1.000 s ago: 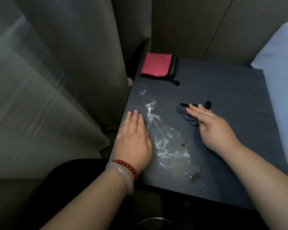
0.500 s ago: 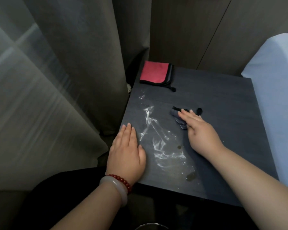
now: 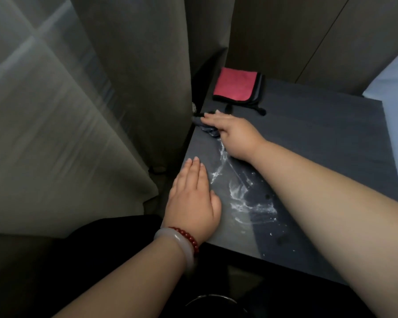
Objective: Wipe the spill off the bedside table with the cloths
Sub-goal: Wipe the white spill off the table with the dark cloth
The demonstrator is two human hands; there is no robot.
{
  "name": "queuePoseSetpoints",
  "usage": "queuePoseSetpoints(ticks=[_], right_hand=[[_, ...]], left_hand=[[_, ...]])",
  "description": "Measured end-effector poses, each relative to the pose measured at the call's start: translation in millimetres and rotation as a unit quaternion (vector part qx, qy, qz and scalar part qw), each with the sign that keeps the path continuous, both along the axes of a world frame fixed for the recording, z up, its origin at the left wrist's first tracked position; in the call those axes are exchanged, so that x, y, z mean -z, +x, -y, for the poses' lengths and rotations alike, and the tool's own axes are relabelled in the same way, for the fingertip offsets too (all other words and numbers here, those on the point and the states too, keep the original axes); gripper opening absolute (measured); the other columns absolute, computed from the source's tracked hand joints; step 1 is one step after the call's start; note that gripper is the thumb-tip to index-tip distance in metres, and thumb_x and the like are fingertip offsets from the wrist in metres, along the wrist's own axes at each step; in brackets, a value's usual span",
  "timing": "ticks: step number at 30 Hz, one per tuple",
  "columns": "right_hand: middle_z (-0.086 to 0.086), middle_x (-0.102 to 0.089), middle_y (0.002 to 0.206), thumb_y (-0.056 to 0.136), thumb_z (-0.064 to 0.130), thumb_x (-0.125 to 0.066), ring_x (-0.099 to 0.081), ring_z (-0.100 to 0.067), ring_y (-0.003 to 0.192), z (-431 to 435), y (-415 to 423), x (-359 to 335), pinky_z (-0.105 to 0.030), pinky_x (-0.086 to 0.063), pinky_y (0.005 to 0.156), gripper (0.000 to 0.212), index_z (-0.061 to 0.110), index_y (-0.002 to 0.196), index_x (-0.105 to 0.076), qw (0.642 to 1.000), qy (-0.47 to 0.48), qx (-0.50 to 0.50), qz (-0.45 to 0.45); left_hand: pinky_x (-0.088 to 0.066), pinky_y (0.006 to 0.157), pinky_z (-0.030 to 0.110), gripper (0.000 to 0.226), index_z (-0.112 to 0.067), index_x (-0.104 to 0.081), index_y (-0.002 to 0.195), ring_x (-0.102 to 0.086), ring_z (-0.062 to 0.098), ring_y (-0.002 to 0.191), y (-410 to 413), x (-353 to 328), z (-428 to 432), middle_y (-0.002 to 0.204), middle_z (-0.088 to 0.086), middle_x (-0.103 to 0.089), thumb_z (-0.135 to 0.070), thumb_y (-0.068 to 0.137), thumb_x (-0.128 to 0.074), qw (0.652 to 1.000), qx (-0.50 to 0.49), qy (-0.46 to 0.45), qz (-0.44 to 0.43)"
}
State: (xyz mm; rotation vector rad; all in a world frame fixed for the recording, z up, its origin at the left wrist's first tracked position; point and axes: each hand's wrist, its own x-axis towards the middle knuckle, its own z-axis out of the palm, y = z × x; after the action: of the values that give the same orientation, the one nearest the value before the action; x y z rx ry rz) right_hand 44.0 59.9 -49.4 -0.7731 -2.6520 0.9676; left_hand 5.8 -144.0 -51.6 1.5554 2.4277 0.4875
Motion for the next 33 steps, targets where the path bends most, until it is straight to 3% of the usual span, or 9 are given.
queuePoseSetpoints(ticks=[5,12,21,29,33], right_hand=[[0.000,-0.047,0.142,0.081,-0.011,-0.040,-0.033,-0.016,0.136,43.6,63.4,2.5,-0.030,-0.019,0.115,0.062,0.019,0.134,-0.052,0.998,0.046,-0.031,0.017],[-0.004,-0.036,0.150,0.087,-0.010,-0.035,-0.024,-0.021,0.142,8.6,20.3,-7.2,-0.023,-0.012,0.114,0.059,0.016,0.140,-0.043,0.997,0.028,0.004,0.069],[-0.001,-0.048,0.142,0.078,-0.004,-0.034,-0.035,-0.022,0.137,80.6,104.7,2.4,-0.038,-0.024,0.115,0.062,0.019,0.133,-0.053,0.998,0.059,-0.007,0.028],[-0.004,-0.029,0.153,0.086,-0.010,-0.036,-0.018,-0.024,0.144,5.6,20.3,-0.9,-0.037,-0.012,0.117,0.062,0.016,0.143,-0.037,0.995,0.040,0.040,0.083],[-0.003,-0.041,0.147,0.084,-0.013,-0.036,-0.025,-0.022,0.141,23.9,21.8,-2.1,-0.034,-0.014,0.117,0.061,0.016,0.136,-0.048,0.999,0.015,-0.031,0.039]], left_hand=[[0.000,0.116,0.027,0.064,-0.006,-0.026,0.150,-0.010,0.017,0.147,1.1,-1.5,0.4,0.159,0.007,-0.018,-0.026,0.091,-0.037,1.000,-0.006,0.008,-0.002],[-0.006,0.118,0.030,0.062,-0.005,-0.028,0.149,-0.013,0.018,0.146,1.1,-3.2,-0.4,0.158,0.008,-0.021,-0.023,0.091,-0.039,1.000,-0.014,0.006,-0.010],[-0.005,0.116,0.029,0.062,-0.005,-0.027,0.149,-0.012,0.018,0.146,2.4,-5.4,0.0,0.159,0.007,-0.020,-0.022,0.090,-0.038,1.000,-0.018,0.002,-0.005],[-0.001,0.115,0.026,0.061,-0.007,-0.025,0.150,-0.009,0.016,0.147,2.9,-8.4,0.4,0.160,0.004,-0.016,-0.022,0.093,-0.038,1.000,-0.025,0.004,0.008],[-0.002,0.115,0.027,0.063,-0.006,-0.023,0.151,-0.009,0.017,0.146,2.5,-7.7,0.7,0.160,0.005,-0.015,-0.023,0.092,-0.038,0.999,-0.031,0.007,0.010]])
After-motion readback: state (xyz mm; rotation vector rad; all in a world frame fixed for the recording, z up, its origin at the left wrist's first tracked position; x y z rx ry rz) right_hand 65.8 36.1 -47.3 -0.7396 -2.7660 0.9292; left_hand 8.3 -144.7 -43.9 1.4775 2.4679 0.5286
